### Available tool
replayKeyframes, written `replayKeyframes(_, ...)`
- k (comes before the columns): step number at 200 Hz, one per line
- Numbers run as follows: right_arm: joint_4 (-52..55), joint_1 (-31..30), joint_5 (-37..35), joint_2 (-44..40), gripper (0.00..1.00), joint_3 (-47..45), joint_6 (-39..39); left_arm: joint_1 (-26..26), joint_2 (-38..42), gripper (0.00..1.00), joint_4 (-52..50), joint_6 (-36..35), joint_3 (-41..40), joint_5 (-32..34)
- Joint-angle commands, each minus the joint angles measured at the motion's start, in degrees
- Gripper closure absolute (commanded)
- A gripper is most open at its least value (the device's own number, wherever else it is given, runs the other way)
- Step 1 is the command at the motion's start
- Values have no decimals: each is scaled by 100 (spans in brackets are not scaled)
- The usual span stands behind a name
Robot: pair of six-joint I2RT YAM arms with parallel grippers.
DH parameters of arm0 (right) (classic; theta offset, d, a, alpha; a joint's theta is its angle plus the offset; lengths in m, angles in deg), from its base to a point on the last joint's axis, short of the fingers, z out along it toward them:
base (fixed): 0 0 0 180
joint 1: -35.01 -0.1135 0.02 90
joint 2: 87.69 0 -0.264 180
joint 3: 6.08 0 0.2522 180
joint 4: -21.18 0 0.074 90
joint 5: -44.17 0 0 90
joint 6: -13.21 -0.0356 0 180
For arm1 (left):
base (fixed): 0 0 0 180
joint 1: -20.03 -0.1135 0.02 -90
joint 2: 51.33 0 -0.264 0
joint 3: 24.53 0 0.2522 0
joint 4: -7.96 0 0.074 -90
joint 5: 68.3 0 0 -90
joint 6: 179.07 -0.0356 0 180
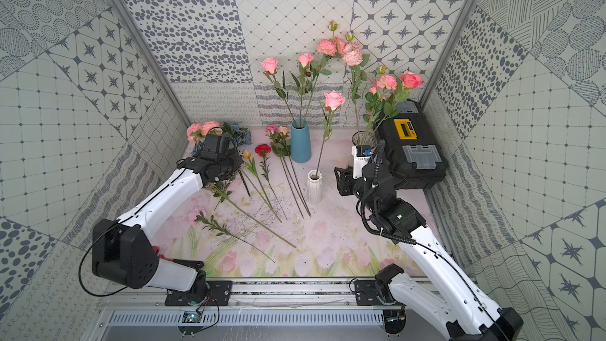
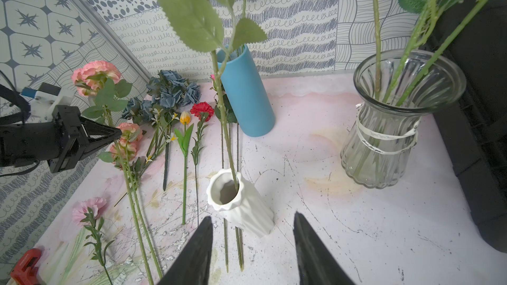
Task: Place the pink flowers into the vase
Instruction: Pick up the flower at the center of the board.
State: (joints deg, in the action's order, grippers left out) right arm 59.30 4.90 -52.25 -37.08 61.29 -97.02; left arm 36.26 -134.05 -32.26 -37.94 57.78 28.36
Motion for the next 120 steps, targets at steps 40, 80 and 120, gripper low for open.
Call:
replayKeyframes(40, 115, 27, 395, 212, 52, 263, -140, 76, 597, 100, 713, -1093, 201, -595)
replayKeyframes(80, 357, 25, 627, 316, 52, 357, -121, 424, 758, 100, 891, -1535, 440, -474)
replayKeyframes(120, 508, 24, 772, 466, 52, 367, -135, 1093, 809, 100, 757, -1819, 684, 557)
